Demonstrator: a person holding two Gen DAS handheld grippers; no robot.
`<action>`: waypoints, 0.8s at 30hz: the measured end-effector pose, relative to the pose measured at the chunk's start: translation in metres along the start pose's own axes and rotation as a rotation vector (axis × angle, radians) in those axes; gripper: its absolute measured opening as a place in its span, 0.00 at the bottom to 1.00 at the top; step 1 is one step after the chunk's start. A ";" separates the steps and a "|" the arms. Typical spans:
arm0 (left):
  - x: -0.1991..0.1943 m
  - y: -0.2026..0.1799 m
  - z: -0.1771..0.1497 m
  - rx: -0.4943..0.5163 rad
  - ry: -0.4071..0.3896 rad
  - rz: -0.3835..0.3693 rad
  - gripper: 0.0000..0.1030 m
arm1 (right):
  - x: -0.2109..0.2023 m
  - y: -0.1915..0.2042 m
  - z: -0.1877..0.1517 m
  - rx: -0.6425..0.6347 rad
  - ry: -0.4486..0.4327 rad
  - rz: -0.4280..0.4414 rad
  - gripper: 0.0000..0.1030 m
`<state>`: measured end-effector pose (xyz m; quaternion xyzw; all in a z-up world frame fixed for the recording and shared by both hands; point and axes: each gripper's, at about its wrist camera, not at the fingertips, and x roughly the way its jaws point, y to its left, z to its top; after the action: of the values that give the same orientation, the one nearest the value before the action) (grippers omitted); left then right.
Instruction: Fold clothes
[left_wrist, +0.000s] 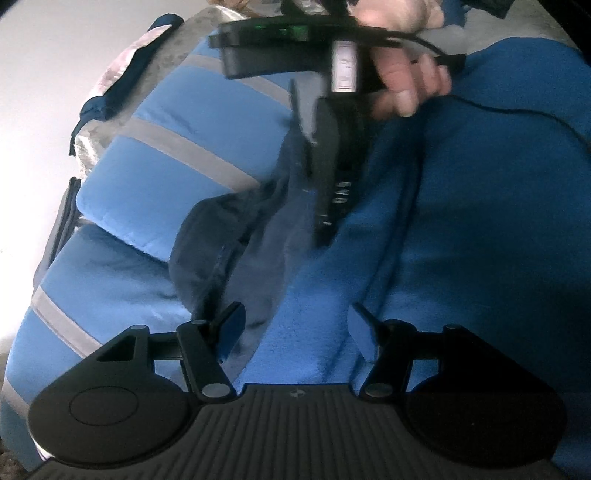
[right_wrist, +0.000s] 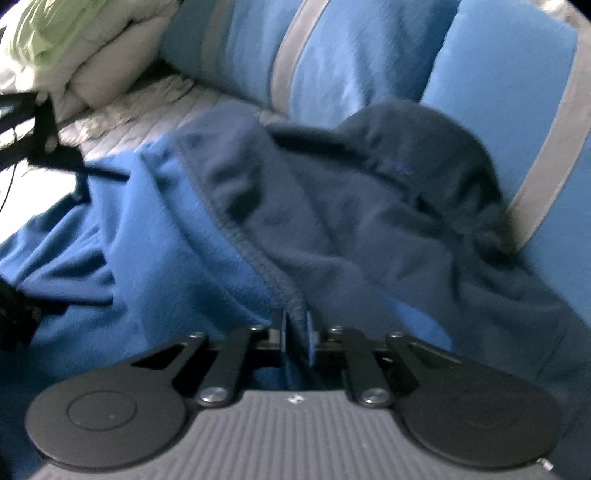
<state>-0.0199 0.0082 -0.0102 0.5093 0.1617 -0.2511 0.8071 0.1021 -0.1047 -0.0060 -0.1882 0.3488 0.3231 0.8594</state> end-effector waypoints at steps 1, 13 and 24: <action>0.000 -0.001 0.000 0.002 -0.001 -0.006 0.59 | -0.002 -0.002 0.002 0.011 -0.015 -0.017 0.10; 0.017 -0.018 0.001 0.070 0.017 -0.094 0.59 | 0.011 -0.006 0.012 0.029 -0.030 -0.128 0.10; 0.022 -0.012 -0.010 0.051 0.053 -0.115 0.59 | -0.024 0.020 0.003 -0.161 -0.070 -0.098 0.59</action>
<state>-0.0086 0.0081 -0.0347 0.5260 0.2057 -0.2875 0.7735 0.0769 -0.0990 0.0119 -0.2620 0.2817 0.3138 0.8680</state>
